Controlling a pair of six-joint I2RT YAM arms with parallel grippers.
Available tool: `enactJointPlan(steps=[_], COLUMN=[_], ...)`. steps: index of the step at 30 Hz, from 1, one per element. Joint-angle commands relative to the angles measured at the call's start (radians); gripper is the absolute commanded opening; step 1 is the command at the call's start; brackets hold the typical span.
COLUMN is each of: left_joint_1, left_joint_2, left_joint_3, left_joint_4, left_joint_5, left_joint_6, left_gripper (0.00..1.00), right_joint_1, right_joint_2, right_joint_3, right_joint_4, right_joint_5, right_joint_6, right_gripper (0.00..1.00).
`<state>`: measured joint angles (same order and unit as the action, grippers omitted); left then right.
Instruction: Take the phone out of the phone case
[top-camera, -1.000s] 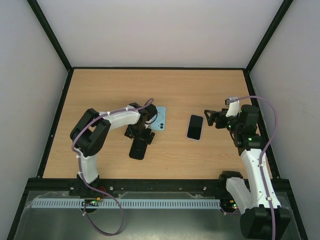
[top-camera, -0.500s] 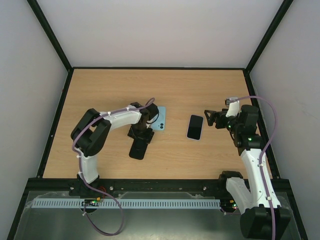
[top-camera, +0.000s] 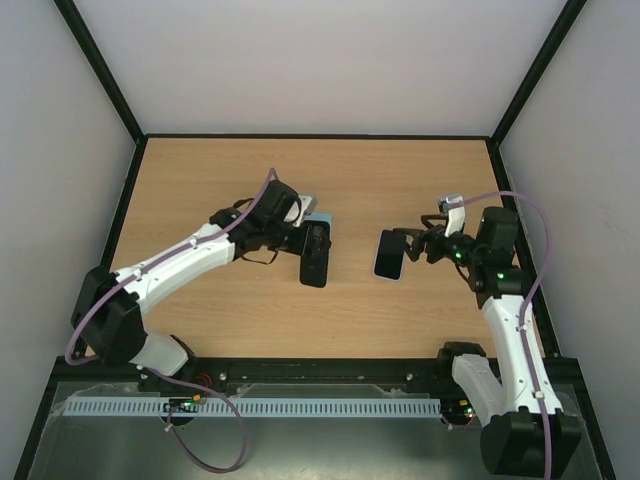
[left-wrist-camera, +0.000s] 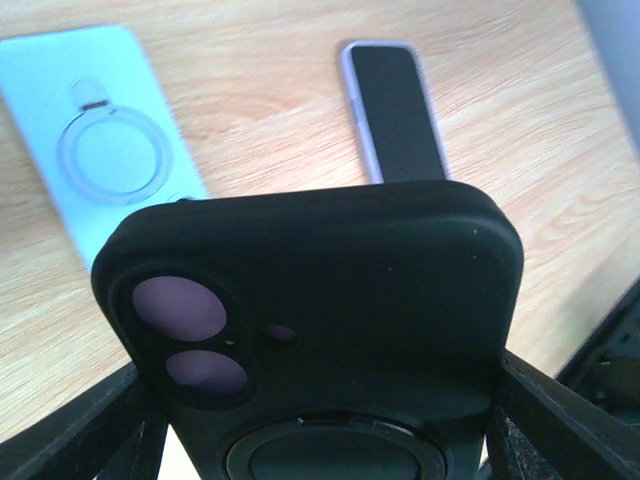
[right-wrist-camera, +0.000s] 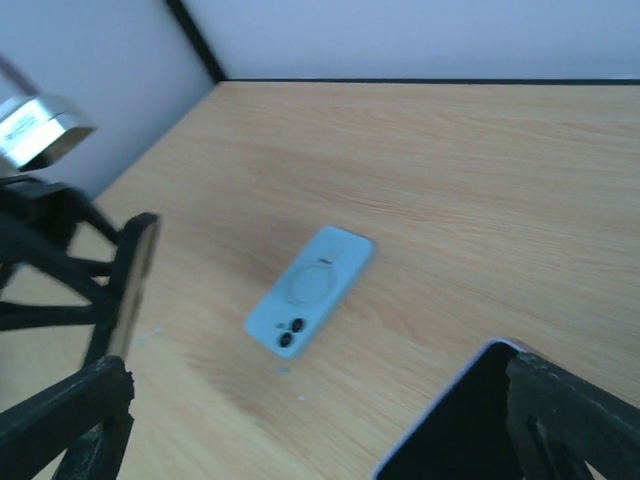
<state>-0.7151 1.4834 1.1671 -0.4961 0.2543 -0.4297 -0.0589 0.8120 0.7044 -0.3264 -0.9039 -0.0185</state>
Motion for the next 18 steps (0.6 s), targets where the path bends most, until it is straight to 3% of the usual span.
enactJointPlan(steps=[1,7,12,18], left_joint_1=[0.015,0.026,0.036,0.054], left_joint_2=[-0.056,-0.150,-0.220,-0.250], left_joint_3=[-0.029,-0.119,-0.175,-0.182], left_joint_4=[0.211,0.453,0.667,0.772], left_joint_5=[0.109,0.211,0.261,0.399], left_joint_6=[-0.070,-0.120,-0.205,-0.170], left_gripper=[0.48,0.44,0.44,0.44], right_joint_1=[0.030,0.239,0.256,0.259], right_joint_2=[0.028,0.135,0.193,0.180], right_joint_3=[0.019,0.108,0.168,0.166], right_joint_4=[0.048,-0.006,-0.117,-0.222], right_joint_5=[-0.254,-0.213,-0.244,-0.405], right_joint_6=[0.015,-0.032,-0.118,-0.238], right_gripper=[1.00,0.98,0.98,0.98])
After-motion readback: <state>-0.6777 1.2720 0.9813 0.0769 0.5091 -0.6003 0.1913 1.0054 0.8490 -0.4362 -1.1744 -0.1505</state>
